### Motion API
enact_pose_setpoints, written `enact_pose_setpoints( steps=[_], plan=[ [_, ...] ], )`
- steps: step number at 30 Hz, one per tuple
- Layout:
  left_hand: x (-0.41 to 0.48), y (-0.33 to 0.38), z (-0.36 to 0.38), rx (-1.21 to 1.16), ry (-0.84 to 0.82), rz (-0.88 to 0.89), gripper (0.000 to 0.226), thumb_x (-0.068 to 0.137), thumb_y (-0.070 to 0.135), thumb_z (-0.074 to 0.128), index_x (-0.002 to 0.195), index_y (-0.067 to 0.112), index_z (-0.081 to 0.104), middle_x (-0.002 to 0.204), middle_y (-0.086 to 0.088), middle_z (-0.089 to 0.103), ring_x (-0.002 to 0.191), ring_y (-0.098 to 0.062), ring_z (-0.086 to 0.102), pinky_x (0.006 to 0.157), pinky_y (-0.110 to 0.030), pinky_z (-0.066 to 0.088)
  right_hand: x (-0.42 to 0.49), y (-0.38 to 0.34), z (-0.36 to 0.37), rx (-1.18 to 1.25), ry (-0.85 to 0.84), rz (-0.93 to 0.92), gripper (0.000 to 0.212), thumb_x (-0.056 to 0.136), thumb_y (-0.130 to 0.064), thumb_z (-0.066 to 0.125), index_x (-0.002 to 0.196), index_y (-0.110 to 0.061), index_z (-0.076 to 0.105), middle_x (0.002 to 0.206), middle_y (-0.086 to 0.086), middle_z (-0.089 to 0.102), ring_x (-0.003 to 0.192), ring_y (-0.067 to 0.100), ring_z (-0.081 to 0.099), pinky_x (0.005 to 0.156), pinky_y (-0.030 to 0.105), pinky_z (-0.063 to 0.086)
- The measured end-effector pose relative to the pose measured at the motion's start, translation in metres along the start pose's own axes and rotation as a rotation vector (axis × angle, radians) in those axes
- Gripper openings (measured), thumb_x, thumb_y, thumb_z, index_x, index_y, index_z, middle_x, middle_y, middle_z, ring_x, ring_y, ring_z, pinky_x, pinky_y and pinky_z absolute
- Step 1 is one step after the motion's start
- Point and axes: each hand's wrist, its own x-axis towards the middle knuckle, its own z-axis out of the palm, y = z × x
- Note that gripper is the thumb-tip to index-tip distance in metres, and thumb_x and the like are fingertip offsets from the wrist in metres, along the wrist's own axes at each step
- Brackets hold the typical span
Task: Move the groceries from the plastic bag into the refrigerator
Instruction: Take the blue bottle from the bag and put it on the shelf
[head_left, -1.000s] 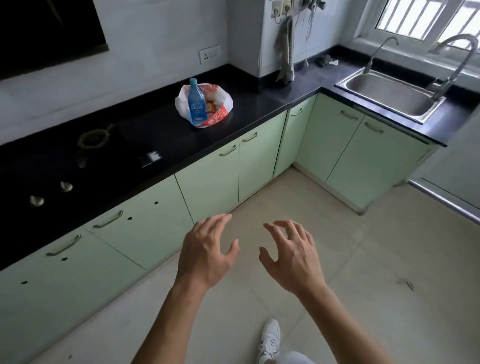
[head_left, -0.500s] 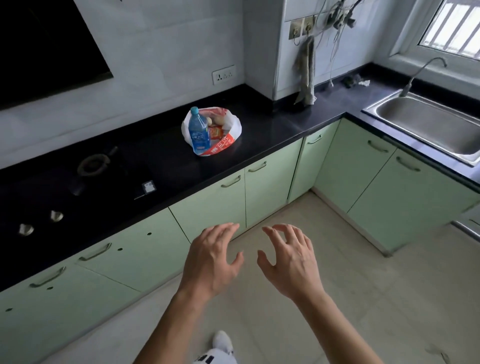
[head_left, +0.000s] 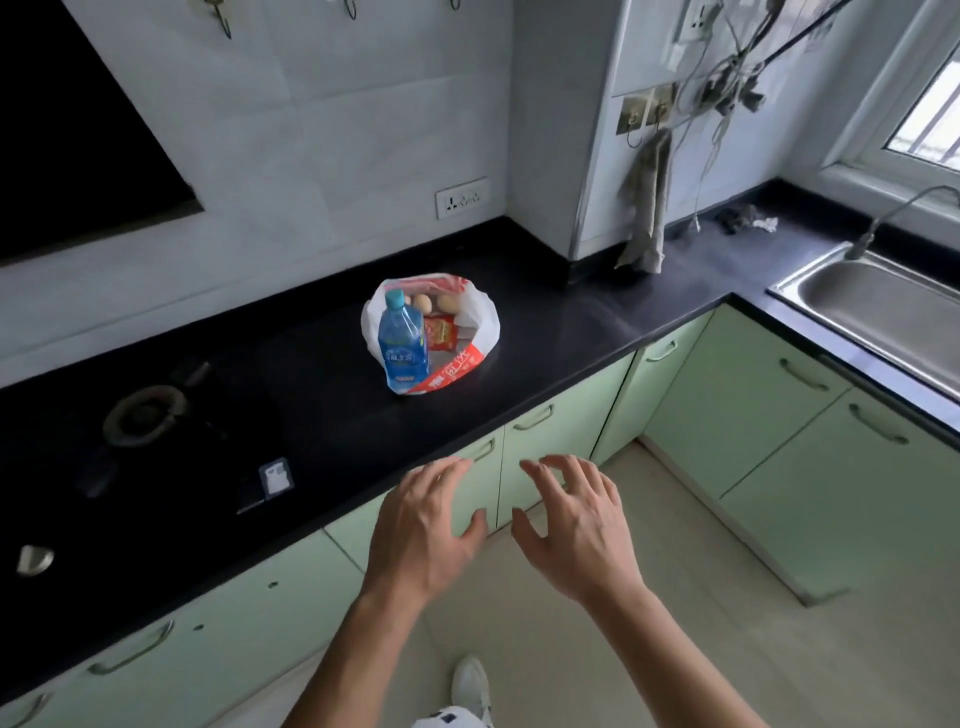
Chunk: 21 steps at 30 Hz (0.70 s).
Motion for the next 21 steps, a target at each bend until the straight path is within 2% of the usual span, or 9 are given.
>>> enact_pose_setpoints(
  steps=[6,14,21],
  plan=[
    [0.082,-0.037,0.001,-0.001,0.004,0.01,0.061,0.082,0.05,0.048,0.136,0.023,0.054,0.133,0.009,0.058,0.122,-0.013,0.053,0.102,-0.035,0.046,0.085,-0.001,0.021,-0.003,0.009,0.011,0.056,0.085,-0.053,0.05,0.133,-0.026,0.057,0.127,-0.001,0.059,0.117,0.024,0.056,0.101,0.044,0.045],
    [0.136,-0.058,0.016,0.032,-0.017,0.022,0.062,0.082,0.048,0.051,0.138,0.024,0.054,0.132,0.009,0.058,0.12,-0.013,0.054,0.1,-0.035,0.048,0.141,0.004,0.052,0.058,0.027,0.02,0.053,0.082,-0.049,0.058,0.129,-0.024,0.06,0.121,-0.004,0.06,0.115,0.022,0.056,0.096,0.04,0.046],
    [0.168,-0.08,0.032,0.095,0.044,-0.052,0.059,0.077,0.043,0.061,0.133,0.022,0.059,0.13,0.007,0.06,0.119,-0.015,0.056,0.098,-0.035,0.049,0.2,0.02,0.078,0.102,-0.013,-0.084,0.052,0.08,-0.046,0.06,0.125,-0.021,0.064,0.118,-0.001,0.062,0.114,0.025,0.057,0.096,0.041,0.047]
  ],
)
